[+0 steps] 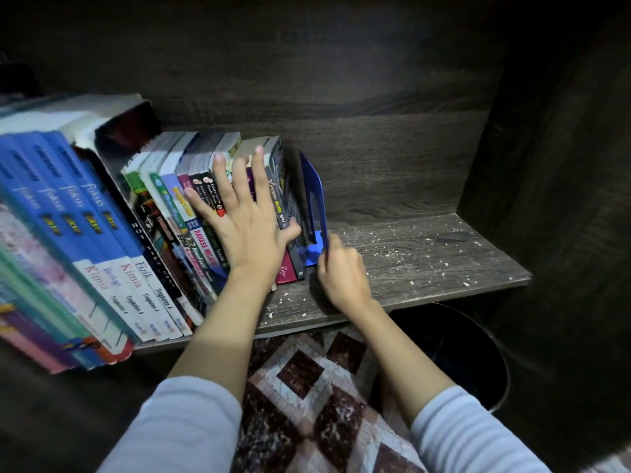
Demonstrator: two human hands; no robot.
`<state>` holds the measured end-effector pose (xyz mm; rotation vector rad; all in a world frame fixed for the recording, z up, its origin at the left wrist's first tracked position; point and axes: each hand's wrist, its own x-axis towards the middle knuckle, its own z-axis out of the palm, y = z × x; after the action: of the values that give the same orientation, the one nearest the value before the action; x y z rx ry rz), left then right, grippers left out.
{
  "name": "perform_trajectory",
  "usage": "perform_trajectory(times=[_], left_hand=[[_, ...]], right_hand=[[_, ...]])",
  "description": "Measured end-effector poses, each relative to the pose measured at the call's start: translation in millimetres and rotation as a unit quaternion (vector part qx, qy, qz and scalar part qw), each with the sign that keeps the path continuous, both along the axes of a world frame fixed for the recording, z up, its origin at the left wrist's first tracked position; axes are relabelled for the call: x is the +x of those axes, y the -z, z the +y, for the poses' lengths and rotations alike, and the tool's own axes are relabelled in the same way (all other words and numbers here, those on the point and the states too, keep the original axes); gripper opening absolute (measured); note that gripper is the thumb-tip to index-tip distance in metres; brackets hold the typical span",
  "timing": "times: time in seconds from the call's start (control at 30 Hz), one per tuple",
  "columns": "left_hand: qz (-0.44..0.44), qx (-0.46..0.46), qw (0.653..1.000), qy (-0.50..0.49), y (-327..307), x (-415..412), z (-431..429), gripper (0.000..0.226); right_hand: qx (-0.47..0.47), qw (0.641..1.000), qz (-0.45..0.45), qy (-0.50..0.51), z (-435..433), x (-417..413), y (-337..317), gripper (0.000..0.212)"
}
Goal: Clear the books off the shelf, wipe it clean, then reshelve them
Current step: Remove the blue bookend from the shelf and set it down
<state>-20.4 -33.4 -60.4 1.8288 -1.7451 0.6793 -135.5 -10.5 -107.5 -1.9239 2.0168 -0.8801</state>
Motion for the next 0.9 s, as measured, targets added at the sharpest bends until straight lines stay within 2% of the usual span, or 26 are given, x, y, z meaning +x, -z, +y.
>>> perform_trajectory(times=[0.57, 0.9], left_hand=[[-0.008, 0.021, 1.000, 0.003, 1.0, 0.5, 2.4, 0.126], [-0.009, 0.048, 0.999, 0.009, -10.1, -1.4, 16.5, 0.122]], right_hand=[[-0.025, 0.995, 0.039, 0.087, 32.5, -49.8, -7.1, 0.043], [-0.064, 0.990, -0.024, 0.127, 51.6, -69.1, -28.1, 0.037]])
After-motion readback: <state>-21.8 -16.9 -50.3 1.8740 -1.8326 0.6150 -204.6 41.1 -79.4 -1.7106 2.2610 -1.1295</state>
